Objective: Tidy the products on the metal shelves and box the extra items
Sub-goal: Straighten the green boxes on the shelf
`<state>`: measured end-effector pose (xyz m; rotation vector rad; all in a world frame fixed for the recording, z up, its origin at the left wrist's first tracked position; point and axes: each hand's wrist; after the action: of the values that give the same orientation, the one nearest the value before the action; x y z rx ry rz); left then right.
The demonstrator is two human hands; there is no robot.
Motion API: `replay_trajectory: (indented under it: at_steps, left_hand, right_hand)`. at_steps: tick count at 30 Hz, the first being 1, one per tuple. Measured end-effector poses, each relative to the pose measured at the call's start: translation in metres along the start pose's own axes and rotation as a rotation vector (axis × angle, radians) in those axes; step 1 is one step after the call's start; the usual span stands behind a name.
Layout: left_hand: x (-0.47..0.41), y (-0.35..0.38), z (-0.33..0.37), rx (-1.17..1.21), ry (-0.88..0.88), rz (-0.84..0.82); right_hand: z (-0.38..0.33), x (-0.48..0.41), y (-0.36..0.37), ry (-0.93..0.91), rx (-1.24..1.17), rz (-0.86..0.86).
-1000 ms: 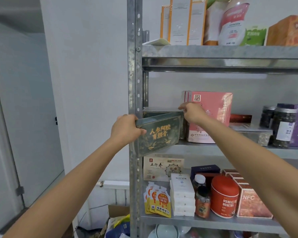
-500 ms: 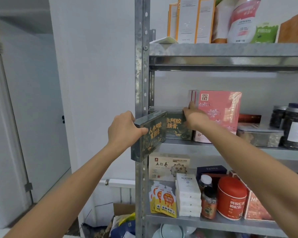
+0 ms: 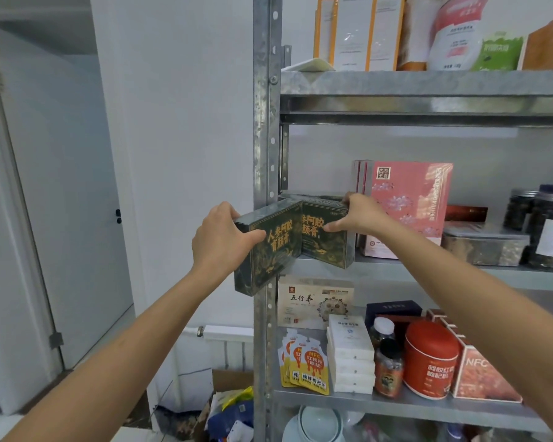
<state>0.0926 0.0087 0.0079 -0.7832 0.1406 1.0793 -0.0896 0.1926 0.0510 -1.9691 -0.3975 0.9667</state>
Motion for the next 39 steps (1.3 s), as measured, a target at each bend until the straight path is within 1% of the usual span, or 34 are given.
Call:
replay_trajectory:
  at_steps: [4, 8, 10, 13, 16, 20, 24, 27, 30, 34, 36, 38, 39]
  left_hand:
    - [-0.003, -0.002, 0.0, -0.009, 0.006, -0.007]
    - [-0.015, 0.0, -0.001, 0.014, 0.013, -0.071]
    - [-0.02, 0.006, 0.001, 0.028, 0.0, -0.119]
    - [-0.027, 0.02, 0.008, 0.042, 0.002, -0.142]
    - [-0.033, 0.034, 0.019, 0.004, 0.072, -0.145]
    - [-0.037, 0.051, 0.043, -0.119, 0.247, -0.185]
    - [-0.036, 0.069, 0.065, -0.524, 0.442, -0.039]
    - [-0.038, 0.08, 0.076, -0.743, 0.432, -0.004]
    - [-0.04, 0.092, 0.079, -0.87, 0.482, 0.047]
    - [-0.039, 0.109, 0.074, -0.963, 0.532, 0.175]
    - [-0.04, 0.117, 0.068, -0.951, 0.537, 0.197]
    - [-0.038, 0.121, 0.063, -0.848, 0.55, 0.169]
    - [-0.035, 0.122, 0.061, -0.714, 0.558, 0.155]
  right_hand:
    - [0.006, 0.022, 0.002, 0.078, -0.244, 0.18]
    - [0.028, 0.058, -0.014, 0.131, -0.314, 0.308]
    - [0.043, 0.081, -0.026, 0.171, -0.391, 0.362]
    - [0.067, 0.109, -0.046, 0.188, -0.487, 0.394]
    - [0.087, 0.13, -0.065, 0.165, -0.509, 0.35]
    - [0.103, 0.145, -0.076, 0.129, -0.432, 0.229]
    - [0.113, 0.15, -0.075, 0.083, -0.359, 0.165]
    - [0.119, 0.15, -0.073, 0.061, -0.356, 0.141]
    - [0.123, 0.148, -0.071, 0.032, -0.403, 0.13]
    - [0.129, 0.144, -0.064, 0.001, -0.524, 0.124]
    - [0.132, 0.142, -0.059, -0.003, -0.574, 0.132]
    - [0.134, 0.14, -0.054, -0.007, -0.617, 0.129]
    - [0.135, 0.14, -0.052, -0.013, -0.637, 0.126]
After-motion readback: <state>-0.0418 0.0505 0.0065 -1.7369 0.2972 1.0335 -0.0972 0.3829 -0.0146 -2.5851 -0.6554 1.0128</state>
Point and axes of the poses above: each hand's wrist, its own x-axis away from the middle knuckle, its own y-axis out of the palm, z = x × y, and after that the axes turned 15 degrees about -y, right-handed
